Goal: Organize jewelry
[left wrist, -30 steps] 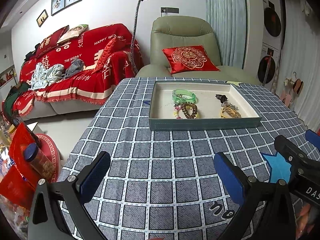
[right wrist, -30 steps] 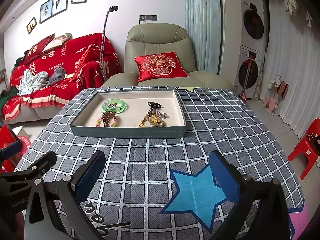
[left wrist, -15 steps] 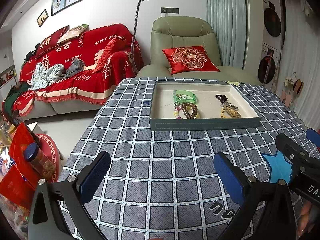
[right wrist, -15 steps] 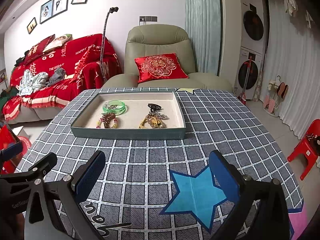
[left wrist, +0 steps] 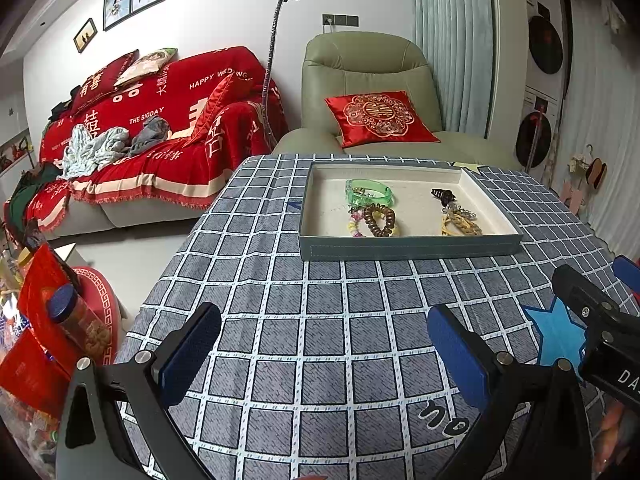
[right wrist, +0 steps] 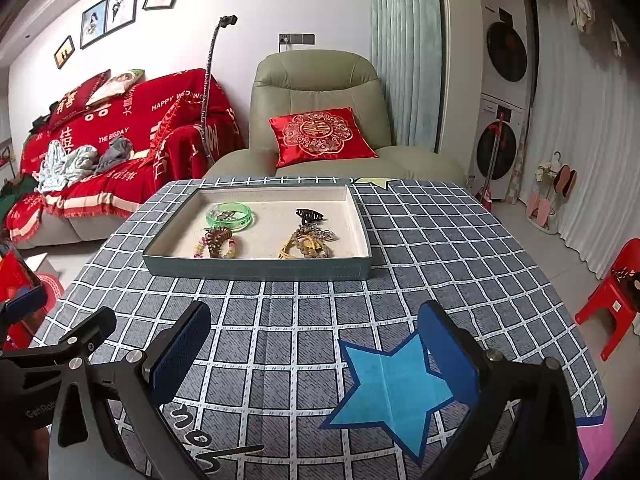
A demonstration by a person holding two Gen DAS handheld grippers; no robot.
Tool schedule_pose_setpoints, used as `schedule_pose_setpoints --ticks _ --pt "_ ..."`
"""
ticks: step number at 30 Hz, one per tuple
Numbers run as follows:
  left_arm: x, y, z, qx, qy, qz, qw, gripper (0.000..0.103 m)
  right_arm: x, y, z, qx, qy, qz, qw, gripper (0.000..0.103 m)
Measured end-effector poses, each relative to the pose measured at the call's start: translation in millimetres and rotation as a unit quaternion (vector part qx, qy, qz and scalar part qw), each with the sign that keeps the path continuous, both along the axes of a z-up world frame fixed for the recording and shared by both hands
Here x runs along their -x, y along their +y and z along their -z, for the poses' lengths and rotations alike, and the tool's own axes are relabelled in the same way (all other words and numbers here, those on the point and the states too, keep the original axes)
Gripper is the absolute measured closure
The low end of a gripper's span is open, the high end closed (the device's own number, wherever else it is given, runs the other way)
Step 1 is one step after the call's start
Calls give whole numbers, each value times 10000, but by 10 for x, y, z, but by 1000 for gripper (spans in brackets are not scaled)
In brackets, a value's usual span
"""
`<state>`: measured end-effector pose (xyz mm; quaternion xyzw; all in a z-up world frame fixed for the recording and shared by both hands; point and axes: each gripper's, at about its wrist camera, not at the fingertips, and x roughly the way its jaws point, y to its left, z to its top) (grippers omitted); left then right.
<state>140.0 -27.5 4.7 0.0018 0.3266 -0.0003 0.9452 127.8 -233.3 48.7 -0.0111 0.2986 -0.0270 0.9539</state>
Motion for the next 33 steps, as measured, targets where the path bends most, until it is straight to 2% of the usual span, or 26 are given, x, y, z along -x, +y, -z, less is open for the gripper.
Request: schedule_pose_setpoints --ticks 33 --pt "4 23 18 16 40 -15 10000 0 6 41 -39 -6 -8 -5 10000 0"
